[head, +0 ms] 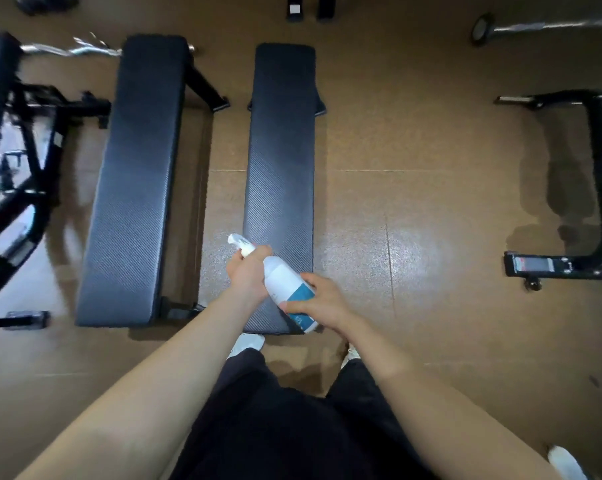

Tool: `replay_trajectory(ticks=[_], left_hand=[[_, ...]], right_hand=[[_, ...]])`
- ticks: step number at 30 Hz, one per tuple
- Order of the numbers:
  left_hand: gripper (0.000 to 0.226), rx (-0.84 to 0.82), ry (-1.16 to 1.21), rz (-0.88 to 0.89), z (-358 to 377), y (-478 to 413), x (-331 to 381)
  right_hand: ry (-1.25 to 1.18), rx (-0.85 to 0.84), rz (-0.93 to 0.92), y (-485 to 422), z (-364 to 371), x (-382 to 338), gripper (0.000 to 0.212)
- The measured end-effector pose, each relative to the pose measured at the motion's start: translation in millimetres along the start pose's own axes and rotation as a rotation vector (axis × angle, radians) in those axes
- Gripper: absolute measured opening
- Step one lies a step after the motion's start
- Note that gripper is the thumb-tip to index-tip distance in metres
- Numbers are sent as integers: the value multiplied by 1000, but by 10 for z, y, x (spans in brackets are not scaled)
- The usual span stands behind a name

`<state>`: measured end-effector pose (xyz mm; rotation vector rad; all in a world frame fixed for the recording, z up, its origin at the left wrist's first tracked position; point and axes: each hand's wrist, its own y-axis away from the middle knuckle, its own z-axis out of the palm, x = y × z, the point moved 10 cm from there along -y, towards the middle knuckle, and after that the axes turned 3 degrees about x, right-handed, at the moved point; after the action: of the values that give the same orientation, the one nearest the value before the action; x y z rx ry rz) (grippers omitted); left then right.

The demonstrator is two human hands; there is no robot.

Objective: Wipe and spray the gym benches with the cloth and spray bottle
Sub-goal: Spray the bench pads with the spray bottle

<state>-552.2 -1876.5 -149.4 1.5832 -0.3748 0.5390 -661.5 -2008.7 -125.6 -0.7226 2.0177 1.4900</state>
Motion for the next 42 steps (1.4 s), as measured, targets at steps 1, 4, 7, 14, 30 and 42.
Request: replay_trajectory(ticks=[1, 4, 7, 14, 30, 42], left_hand=[[33, 22, 28, 9, 52, 77, -34], [37, 61, 82, 59, 268, 347, -111], [51, 93, 101, 109, 479, 601, -149], [45, 188, 150, 148, 817, 809, -98], [20, 82, 233, 205, 1987, -119, 782], [21, -4, 317, 179, 2814, -1092, 2089]], right_hand=[[27, -30, -29, -14, -109, -1, 66], [54, -112, -89, 5, -437, 21, 66], [51, -163, -146, 67, -742, -2, 63], [-3, -233, -189, 18, -1183, -41, 61], [-13, -196, -100, -1109, -1890, -711, 50], [43, -106, -110, -2323, -2296, -1941, 47]])
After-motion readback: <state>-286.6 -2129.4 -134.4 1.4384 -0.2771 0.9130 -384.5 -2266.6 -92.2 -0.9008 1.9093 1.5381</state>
